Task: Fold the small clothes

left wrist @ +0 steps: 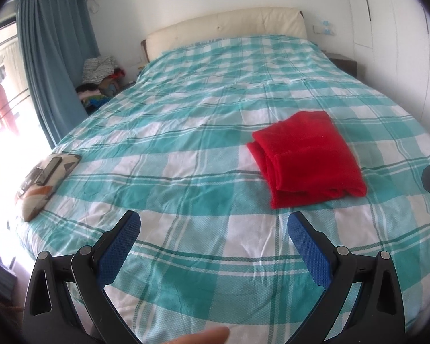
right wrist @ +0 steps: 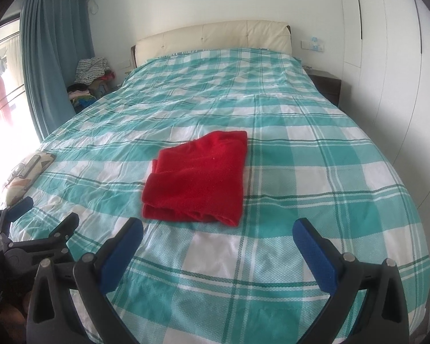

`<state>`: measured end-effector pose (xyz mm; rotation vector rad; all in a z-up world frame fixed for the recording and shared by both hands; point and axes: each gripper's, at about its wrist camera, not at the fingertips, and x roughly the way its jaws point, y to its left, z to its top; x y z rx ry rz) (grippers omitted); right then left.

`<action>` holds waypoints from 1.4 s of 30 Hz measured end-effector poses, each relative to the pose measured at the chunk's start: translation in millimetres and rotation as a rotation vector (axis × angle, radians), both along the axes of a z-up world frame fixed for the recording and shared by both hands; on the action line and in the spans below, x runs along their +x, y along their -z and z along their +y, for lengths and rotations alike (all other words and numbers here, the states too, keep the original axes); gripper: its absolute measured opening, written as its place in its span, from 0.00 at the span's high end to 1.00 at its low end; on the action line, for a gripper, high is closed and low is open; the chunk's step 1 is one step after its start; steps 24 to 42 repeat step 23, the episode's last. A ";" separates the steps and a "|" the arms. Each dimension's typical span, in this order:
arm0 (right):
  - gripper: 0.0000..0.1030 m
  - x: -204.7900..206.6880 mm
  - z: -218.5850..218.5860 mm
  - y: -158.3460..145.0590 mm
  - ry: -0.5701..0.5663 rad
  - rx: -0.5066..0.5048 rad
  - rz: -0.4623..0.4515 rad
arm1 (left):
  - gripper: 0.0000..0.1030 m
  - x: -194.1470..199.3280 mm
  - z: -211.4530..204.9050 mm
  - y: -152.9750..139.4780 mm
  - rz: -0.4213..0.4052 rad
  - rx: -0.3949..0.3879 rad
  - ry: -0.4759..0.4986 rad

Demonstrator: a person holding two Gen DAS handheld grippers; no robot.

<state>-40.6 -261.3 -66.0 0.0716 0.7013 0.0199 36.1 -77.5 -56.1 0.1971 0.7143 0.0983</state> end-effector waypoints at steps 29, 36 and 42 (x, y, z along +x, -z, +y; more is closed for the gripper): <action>0.00 -7.4 24.2 3.3 -0.012 -0.158 0.077 | 0.00 -1.1 0.7 -10.9 0.048 -0.150 0.054; 0.00 -7.4 24.2 3.3 -0.012 -0.158 0.077 | 0.00 -1.1 0.7 -10.9 0.048 -0.150 0.054; 0.00 -7.4 24.2 3.3 -0.012 -0.158 0.077 | 0.00 -1.1 0.7 -10.9 0.048 -0.150 0.054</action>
